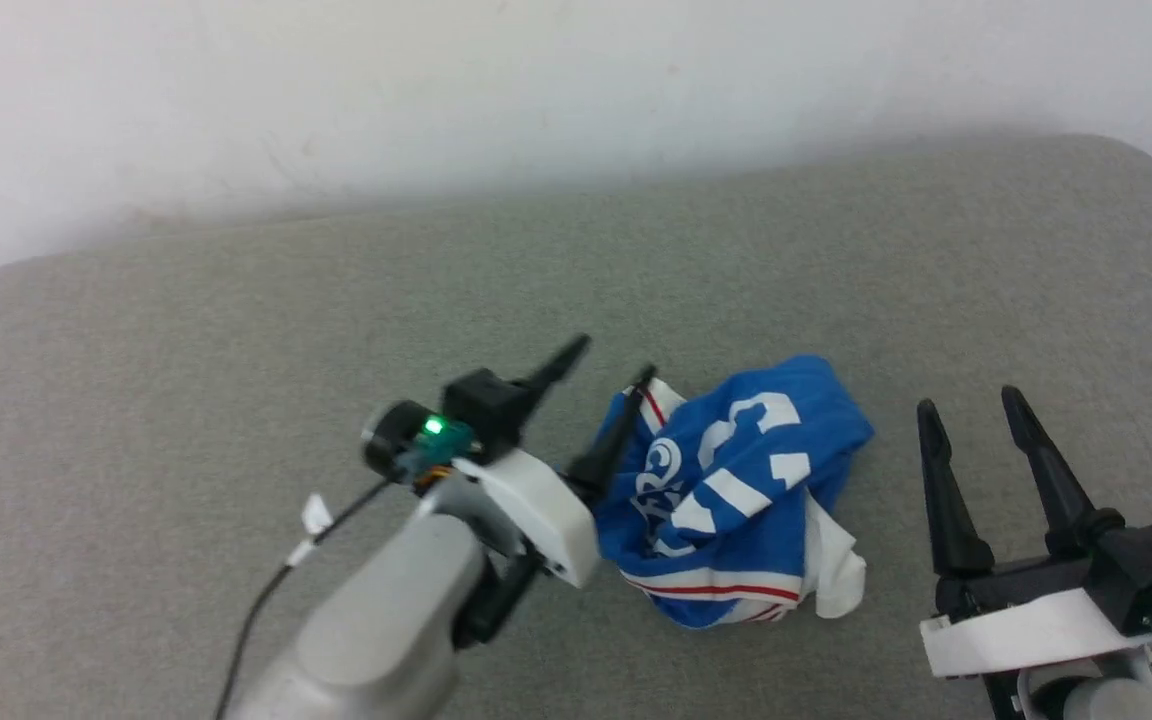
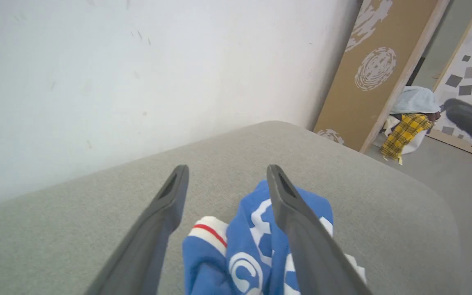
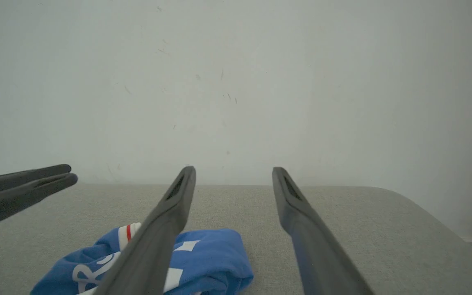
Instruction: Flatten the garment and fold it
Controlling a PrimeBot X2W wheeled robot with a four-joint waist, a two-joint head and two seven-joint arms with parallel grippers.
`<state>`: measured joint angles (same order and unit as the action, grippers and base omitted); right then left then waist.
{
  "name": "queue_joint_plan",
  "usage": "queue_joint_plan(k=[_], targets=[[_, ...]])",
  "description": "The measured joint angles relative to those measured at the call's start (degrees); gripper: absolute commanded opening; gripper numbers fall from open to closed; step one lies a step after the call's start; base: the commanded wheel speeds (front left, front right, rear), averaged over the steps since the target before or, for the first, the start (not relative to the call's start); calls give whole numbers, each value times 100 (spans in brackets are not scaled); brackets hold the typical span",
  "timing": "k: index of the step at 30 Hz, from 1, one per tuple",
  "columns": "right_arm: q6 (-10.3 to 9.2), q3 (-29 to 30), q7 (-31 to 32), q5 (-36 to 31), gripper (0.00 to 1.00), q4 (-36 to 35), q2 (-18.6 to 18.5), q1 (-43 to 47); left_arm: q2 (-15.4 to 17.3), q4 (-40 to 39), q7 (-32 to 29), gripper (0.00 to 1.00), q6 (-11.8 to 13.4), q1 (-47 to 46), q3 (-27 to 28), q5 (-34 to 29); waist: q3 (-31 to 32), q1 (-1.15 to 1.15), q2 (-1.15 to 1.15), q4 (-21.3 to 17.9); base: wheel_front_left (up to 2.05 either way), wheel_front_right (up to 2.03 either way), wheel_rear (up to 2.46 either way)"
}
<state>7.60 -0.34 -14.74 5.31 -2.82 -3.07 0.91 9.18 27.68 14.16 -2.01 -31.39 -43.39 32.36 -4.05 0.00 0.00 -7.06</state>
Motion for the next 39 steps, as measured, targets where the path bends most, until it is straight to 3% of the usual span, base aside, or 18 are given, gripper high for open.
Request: queue_joint_plan(k=[8, 13, 17, 24, 33, 39], targets=[[0, 145, 0, -19, 100, -16, 3, 230, 876, -1513, 57, 100, 662, 710, 1325, -443, 274, 1, 0, 476, 0, 0, 0], [0, 207, 0, -18, 100, -29, 3, 369, 1031, -2280, 58, 100, 889, 1883, 2056, -664, 404, 1, 0, 725, 0, 0, 0], [0, 231, 0, -1, 100, -30, 2, 513, 871, -2707, 57, 100, 964, 2769, 2380, -761, 526, 1, 0, 857, 0, 0, 0], [0, 327, 0, 83, 100, 14, 2, 667, 426, -3050, 57, 100, 933, 3620, 2686, -1010, 632, 1, 0, 989, 0, 0, 0], [0, 190, 0, 85, 100, 75, 3, 662, 319, -2919, 45, 100, 458, 3634, 2714, -1103, 563, 1, 0, 871, 0, 0, 0], [0, 119, 0, 83, 100, 55, 1, 565, 349, -2792, -805, 100, 88, 2827, 2248, -1123, 339, 1, 0, 672, 0, 0, 0]])
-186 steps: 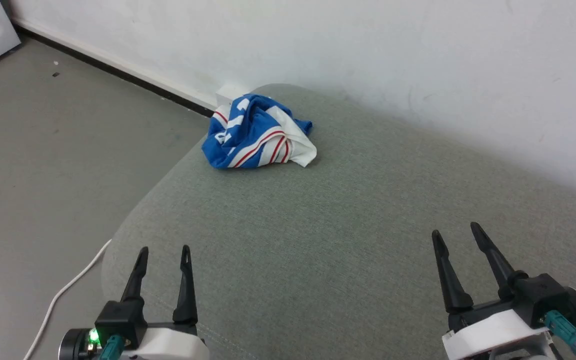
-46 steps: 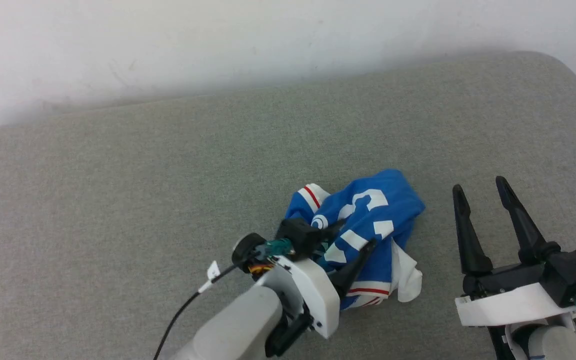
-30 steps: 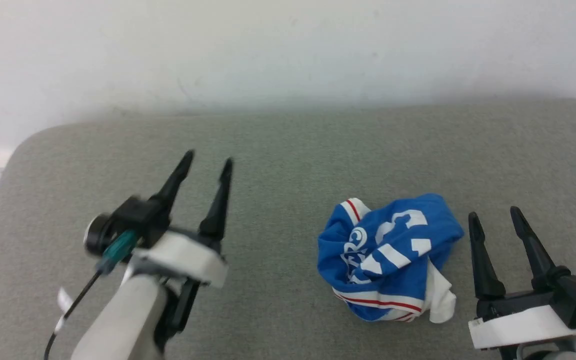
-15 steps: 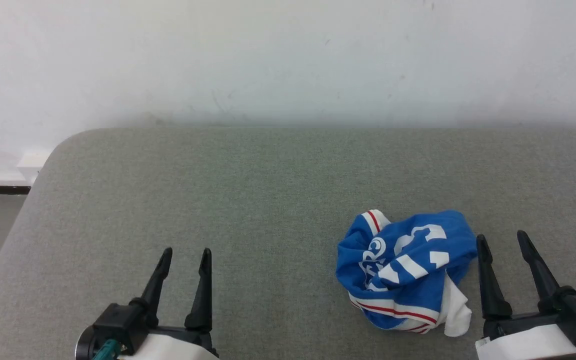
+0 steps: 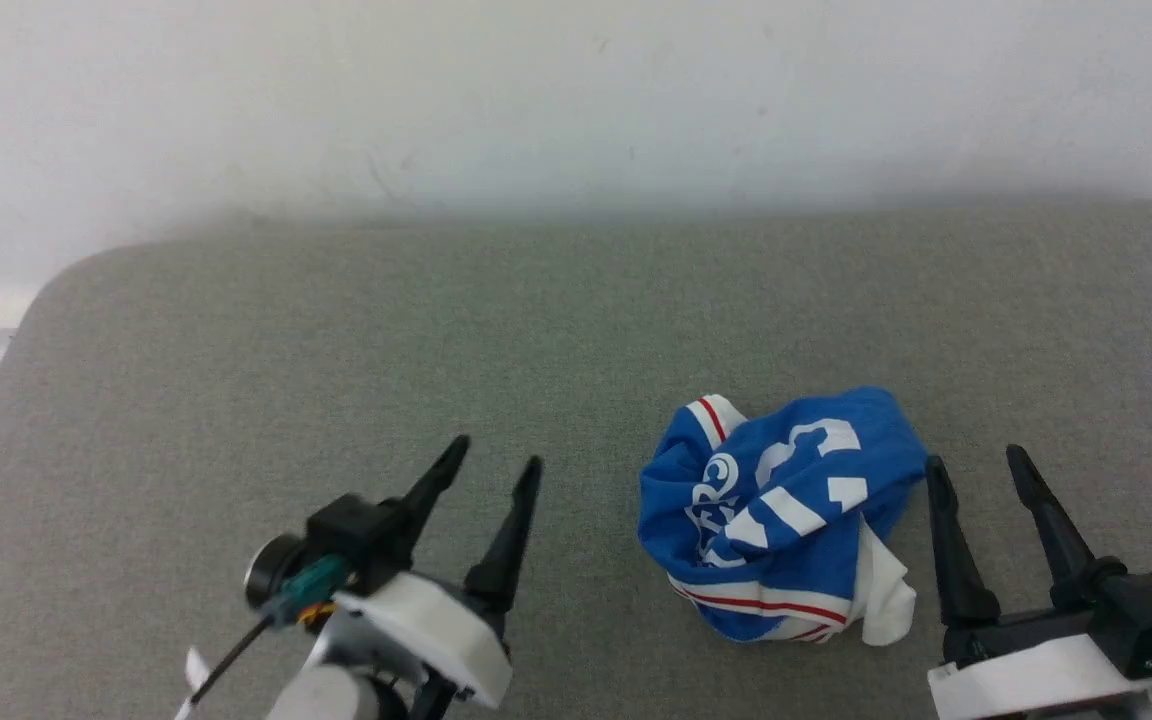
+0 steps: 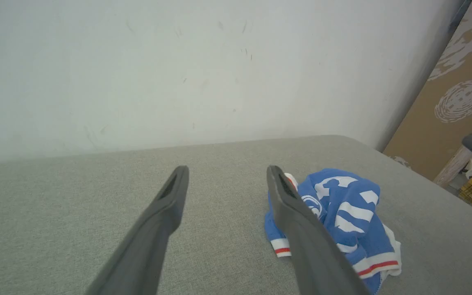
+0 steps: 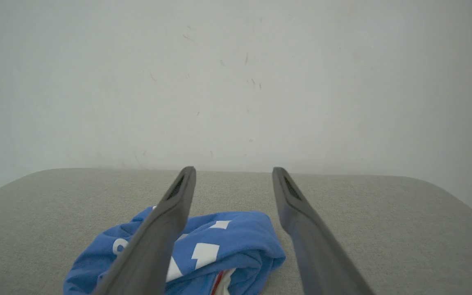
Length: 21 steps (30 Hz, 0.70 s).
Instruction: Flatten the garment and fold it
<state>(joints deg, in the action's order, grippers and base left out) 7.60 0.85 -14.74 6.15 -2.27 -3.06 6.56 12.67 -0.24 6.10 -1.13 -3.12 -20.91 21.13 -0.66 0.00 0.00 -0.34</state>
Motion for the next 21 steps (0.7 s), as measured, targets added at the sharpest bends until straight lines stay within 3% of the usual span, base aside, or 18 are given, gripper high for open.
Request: queue_joint_plan(k=[8, 12, 21], targets=[[0, -102, 0, 65, 100, -63, 4, -304, -264, 855, -2216, 100, -399, -1761, -825, 99, -538, -1, 0, -402, 0, 0, 0], [0, -115, 0, 159, 100, -70, 5, -444, -304, 1480, -3000, 100, -497, -2524, -1053, 151, -798, -2, 0, -682, 0, 0, 0], [0, -144, 0, 305, 100, -57, 3, -658, -316, 2804, -3521, 100, -589, -3705, -1373, 126, -1322, -2, 0, -1266, 0, 0, 0]])
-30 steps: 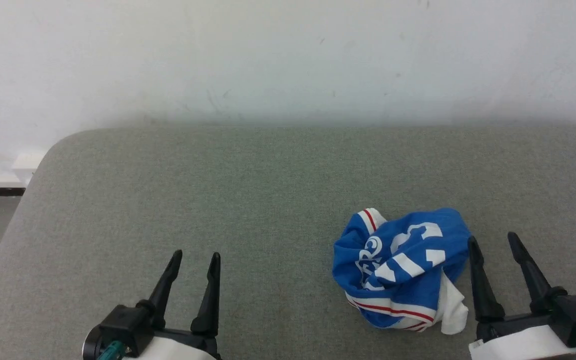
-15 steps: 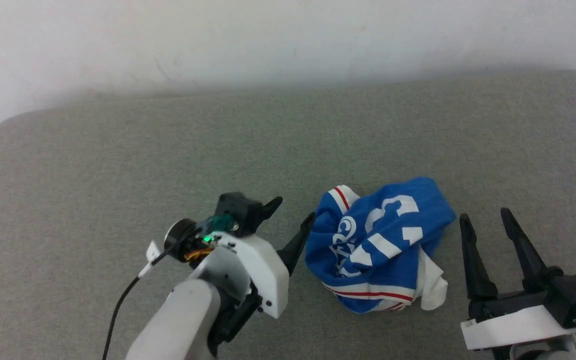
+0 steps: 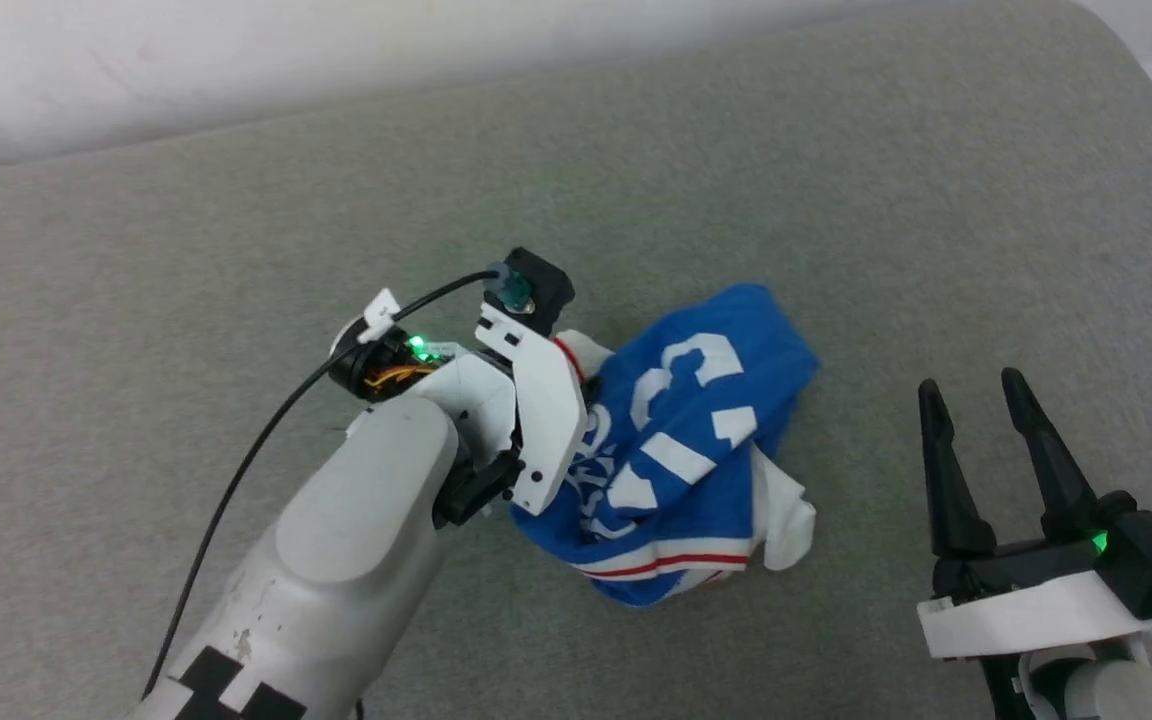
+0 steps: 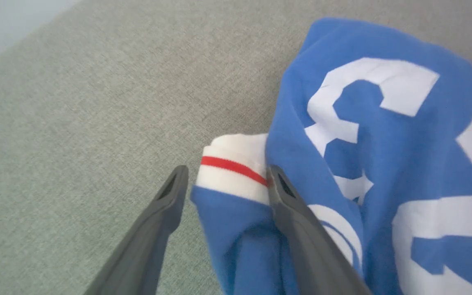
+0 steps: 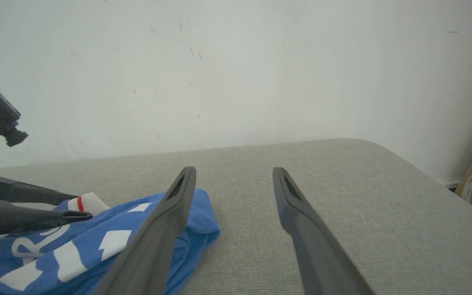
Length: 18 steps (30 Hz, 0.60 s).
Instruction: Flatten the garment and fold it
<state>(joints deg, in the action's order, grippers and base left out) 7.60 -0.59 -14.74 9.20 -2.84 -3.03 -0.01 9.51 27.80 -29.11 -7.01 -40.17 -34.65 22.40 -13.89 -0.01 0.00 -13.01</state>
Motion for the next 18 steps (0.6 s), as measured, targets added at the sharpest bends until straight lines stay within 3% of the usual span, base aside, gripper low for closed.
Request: queue_joint_plan(k=[2, 3, 4, 5, 8, 11, 18], targets=[[0, -13, 0, 26, 100, 7, 1, -21, 2, 276, -250, 100, -3, -87, -149, 113, -97, 0, 0, -105, 0, 0, 0], [0, -11, 0, 46, 100, 8, 0, -33, 2, 382, -387, 75, -5, -112, -223, 210, -144, 1, 0, -148, 0, 0, 0], [0, -7, 0, 49, 100, 10, 0, -40, 12, 449, -475, 23, -7, -136, -300, 283, -187, 1, 0, -186, 0, 0, 0], [0, -2, 0, 49, 100, 14, 0, -48, 27, 458, -503, 0, -7, -192, -367, 353, -228, 1, 0, -220, 0, 0, 0], [0, 41, 0, 66, 100, 21, -1, -58, 89, 456, -226, 0, -10, -311, -382, 525, -319, 0, 0, -270, 0, 0, 0], [0, 64, 0, 59, 100, 22, 0, -52, 179, 424, 460, 0, -18, -275, -169, 605, -320, 1, 0, -221, 0, 0, 0], [0, 199, 0, -100, 100, 30, -3, 61, 499, -207, 2197, 0, 744, 367, 934, 962, -155, 1, 0, 75, 0, 0, 0]])
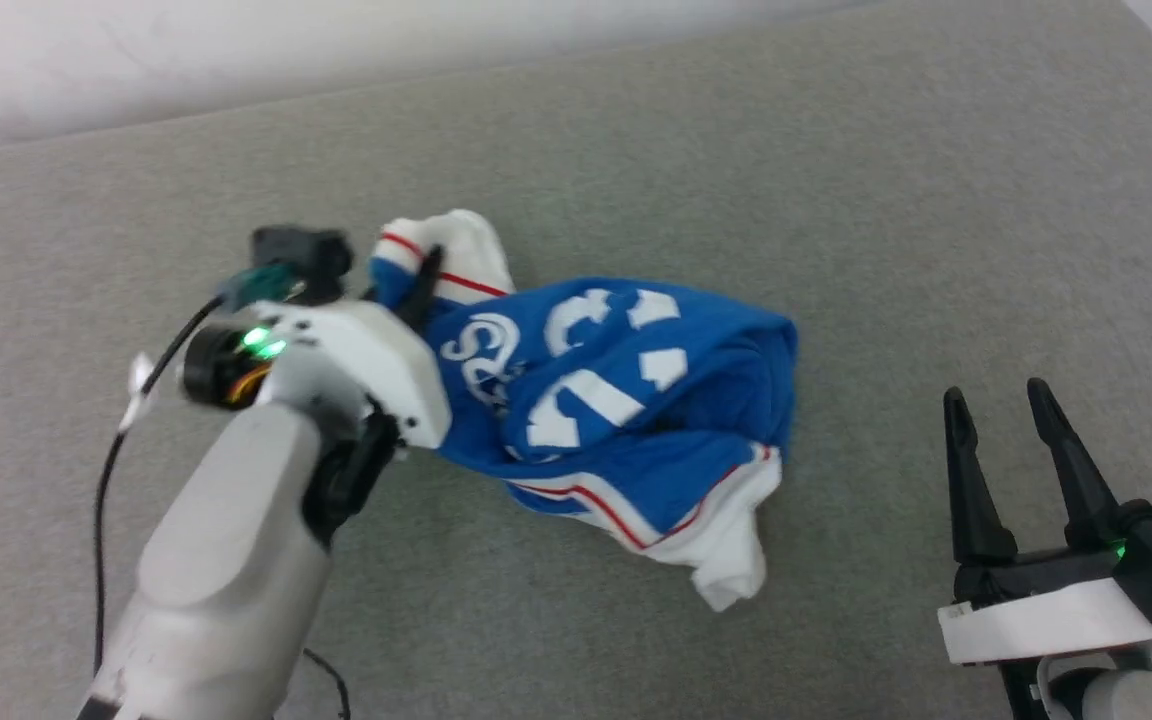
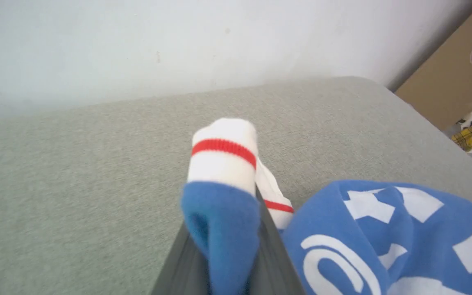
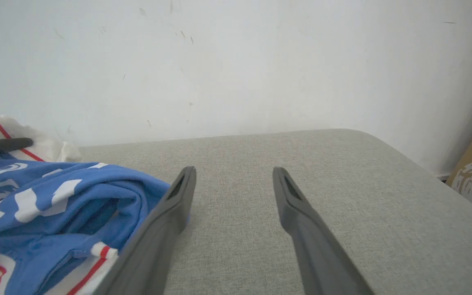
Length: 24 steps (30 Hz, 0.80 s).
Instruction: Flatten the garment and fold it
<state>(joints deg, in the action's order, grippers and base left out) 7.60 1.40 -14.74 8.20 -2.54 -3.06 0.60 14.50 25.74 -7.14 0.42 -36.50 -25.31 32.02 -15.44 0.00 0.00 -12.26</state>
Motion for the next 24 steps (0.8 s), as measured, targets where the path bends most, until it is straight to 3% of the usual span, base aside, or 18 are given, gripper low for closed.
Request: queue_joint_plan(k=[6, 10, 11, 12, 17, 21, 24], targets=[[0, -14, 0, -122, 100, 19, 2, 132, 178, -775, 900, 0, 803, 1143, 847, 283, 284, 1, 0, 497, 0, 0, 0], [0, -129, 0, -133, 100, 47, 5, 169, 209, -975, 1193, 0, 1345, 2029, 1326, 481, 499, 1, 0, 830, 0, 0, 0], [0, -143, 0, -133, 100, 60, 7, 183, 200, -978, 1240, 72, 1416, 2248, 1386, 508, 551, 1, 0, 900, 0, 0, 0], [0, -142, 0, -133, 100, 76, 4, 197, 188, -966, 1292, 100, 1485, 2442, 1413, 532, 601, 2, 0, 971, 0, 0, 0], [0, -164, 0, -165, 100, 132, 7, 227, 100, -1077, 1800, 100, 1493, 2797, 1307, 381, 800, 2, 0, 1274, 0, 0, 0], [0, -105, 0, -231, 100, 131, 3, 238, 153, -1459, 2162, 100, 1198, 2755, 1144, -287, 920, 1, 0, 1492, 0, 0, 0], [0, -144, 76, -240, 100, 182, -37, 214, 210, -2065, 2186, 100, 971, 2760, 1070, -1169, 989, 2, 0, 1668, 0, 0, 0]])
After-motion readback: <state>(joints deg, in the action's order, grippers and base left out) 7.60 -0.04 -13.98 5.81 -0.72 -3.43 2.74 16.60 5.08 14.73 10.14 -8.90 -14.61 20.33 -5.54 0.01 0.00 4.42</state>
